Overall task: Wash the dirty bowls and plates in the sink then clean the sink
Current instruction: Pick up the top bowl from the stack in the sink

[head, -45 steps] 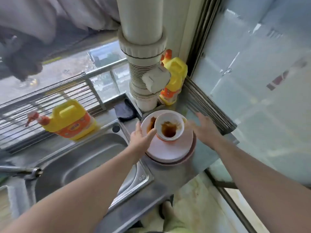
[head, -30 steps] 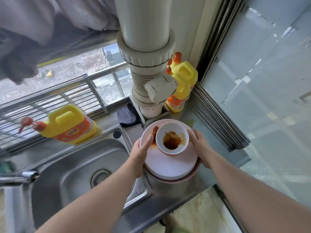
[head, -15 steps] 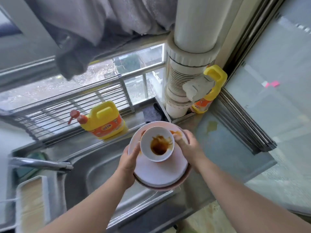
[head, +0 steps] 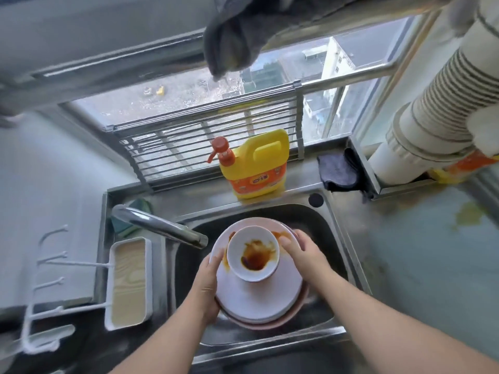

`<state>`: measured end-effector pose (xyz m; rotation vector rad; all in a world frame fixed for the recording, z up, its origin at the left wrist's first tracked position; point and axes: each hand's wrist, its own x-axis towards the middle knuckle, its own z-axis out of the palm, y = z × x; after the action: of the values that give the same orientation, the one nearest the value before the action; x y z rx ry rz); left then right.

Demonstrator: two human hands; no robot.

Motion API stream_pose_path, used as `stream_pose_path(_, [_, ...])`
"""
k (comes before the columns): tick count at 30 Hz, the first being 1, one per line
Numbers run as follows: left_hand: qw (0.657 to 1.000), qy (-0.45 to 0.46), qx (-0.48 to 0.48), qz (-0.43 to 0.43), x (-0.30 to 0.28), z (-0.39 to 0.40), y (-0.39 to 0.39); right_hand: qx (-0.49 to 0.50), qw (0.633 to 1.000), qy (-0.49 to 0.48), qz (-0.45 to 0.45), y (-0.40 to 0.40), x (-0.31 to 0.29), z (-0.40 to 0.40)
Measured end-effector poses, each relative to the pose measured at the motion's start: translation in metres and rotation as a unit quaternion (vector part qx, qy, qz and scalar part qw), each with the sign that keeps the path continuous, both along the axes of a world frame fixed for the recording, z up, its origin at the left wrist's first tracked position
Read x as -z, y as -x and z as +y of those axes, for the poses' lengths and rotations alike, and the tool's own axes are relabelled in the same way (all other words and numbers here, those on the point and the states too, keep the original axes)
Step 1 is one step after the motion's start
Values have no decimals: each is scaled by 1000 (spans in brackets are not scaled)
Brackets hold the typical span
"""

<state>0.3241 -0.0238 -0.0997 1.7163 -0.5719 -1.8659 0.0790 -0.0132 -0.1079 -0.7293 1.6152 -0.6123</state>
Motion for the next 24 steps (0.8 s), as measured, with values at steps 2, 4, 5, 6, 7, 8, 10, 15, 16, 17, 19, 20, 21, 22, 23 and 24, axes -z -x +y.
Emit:
stream_pose_path(2, [1000,6,-5,-16,24,-4,-7,-11,1000,-18,-4,-9,22,-7])
stream_pose_path(4, [999,14,-19,-41,45,-4,-10,-18,999,-33,3,-14,48,-12])
stream_pose_path(5, [998,15,-31,-49,56,-3,-12,-15,999,-40,1,-17,59,-15])
stream_pose_path(6, [998,14,-41,-54,64,-3,-12,-10,999,-49,1,-18,71,-17])
stream_pose_path(7, [997,7,-49,-63,73,-2,-12,-4,999,-52,0,-20,78,-19])
stream_pose_path(8, [996,-5,-57,-76,81,-1,-12,5,999,-54,-2,-21,85,-20])
stream_pose_path(10, [993,-26,-66,-98,91,-1,-10,18,998,-52,-11,-22,94,-20])
stream_pose_path(15, [992,-49,-65,-91,99,1,-5,49,997,-55,-23,-26,102,-20])
stream_pose_path(16, [992,-51,-66,-92,98,2,-5,46,997,-54,-15,-27,102,-21])
stream_pose_path(17, [992,-54,-64,-99,98,1,-6,38,998,-52,-8,-26,101,-21])
stream_pose_path(19, [990,-58,-46,-116,89,0,-6,2,998,-57,19,-24,94,-23])
stream_pose_path(20, [989,-55,-37,-129,83,0,-7,-16,997,-64,35,-23,87,-23])
stream_pose_path(21, [988,-42,-30,-143,76,0,-10,-27,996,-69,54,-20,78,-23])
stream_pose_path(22, [986,-29,-23,-164,67,0,-12,-34,994,-64,79,-18,67,-23])
stream_pose_path(23, [982,-15,-18,-187,57,1,-14,-41,992,-52,105,-14,56,-22])
stream_pose_path(24, [979,-1,-23,-203,44,2,-16,-52,990,-36,127,-12,42,-21])
